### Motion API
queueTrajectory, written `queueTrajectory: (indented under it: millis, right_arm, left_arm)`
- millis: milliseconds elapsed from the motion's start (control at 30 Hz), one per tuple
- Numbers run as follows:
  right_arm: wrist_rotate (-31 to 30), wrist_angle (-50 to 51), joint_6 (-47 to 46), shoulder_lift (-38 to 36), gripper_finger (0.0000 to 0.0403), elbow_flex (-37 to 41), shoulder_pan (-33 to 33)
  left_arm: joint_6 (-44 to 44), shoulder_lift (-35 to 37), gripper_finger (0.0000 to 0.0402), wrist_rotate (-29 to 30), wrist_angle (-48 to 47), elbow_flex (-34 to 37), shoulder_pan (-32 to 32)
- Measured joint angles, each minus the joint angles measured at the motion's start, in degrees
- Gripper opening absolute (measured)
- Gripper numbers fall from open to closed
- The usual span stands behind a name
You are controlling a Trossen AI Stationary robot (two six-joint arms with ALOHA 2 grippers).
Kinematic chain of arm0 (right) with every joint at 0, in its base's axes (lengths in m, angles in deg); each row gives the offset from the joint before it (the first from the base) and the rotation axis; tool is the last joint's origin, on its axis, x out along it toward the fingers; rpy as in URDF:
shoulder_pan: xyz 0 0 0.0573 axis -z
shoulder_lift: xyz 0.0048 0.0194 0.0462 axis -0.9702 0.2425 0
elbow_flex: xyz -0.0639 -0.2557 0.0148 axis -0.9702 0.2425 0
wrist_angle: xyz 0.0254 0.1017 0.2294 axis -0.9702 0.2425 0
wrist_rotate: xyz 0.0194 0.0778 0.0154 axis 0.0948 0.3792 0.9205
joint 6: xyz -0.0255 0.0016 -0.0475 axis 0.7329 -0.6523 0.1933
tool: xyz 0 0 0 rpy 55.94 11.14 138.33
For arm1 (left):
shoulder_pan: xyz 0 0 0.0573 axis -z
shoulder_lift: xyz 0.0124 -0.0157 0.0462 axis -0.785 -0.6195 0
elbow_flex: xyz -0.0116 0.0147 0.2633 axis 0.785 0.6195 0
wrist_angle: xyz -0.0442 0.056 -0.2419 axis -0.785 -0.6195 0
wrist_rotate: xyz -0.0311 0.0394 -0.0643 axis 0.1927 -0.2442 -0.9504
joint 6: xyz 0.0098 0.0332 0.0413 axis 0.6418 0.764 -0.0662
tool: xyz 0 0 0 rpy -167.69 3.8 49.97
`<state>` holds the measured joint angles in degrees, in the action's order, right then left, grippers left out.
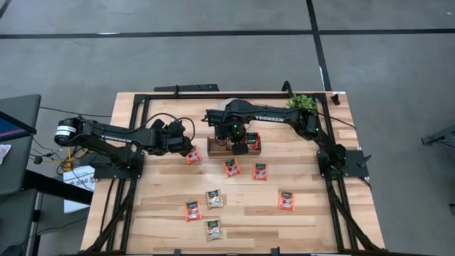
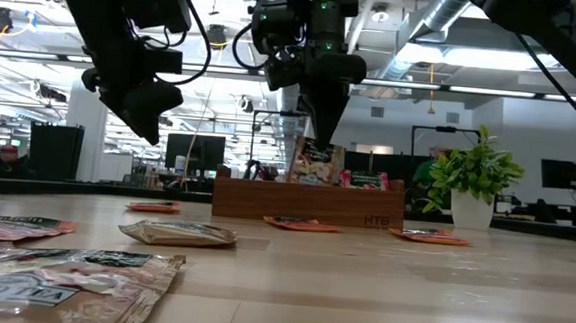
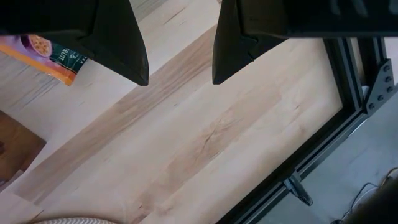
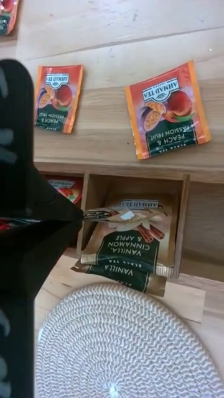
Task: Pick & Place Tea
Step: Put the top right brown tea bag into the middle slot of the wooden organizer, then put the top brown tea bag into the middle slot of the wooden organizer
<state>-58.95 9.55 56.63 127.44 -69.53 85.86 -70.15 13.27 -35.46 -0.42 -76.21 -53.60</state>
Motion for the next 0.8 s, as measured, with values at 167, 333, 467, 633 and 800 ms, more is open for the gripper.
queueTrajectory:
  millis: [167,333,467,633,800]
  right_arm:
    - [0.0,-0.1,0.0,0.0,0.0028,0.0,0.0]
    - [-0.1,-0.7,0.0,0.0,0.0066,0.0,0.0]
    - [-0.4,-0.7,-0.1,0.0,0.0082,0.0,0.0]
    - [-1.3,3.6,-4.2,-1.3,0.0085,-0.7,0.1]
    - [3.2,5.9,-7.0,-6.3,0.0077,0.6,-0.3]
  left_arm:
    - [0.0,0.0,0.0171,0.0,0.0,0.0,0.0]
    - [0.0,0.0,0.0171,0.0,0.0,0.0,0.0]
    - [0.0,0.0,0.0171,0.0,0.0,0.0,0.0]
    - [0.0,0.0,0.0171,-0.6,0.0,0.0,0.0]
    - [1.0,0.0,0.0171,-2.3,0.1,0.0,0.1]
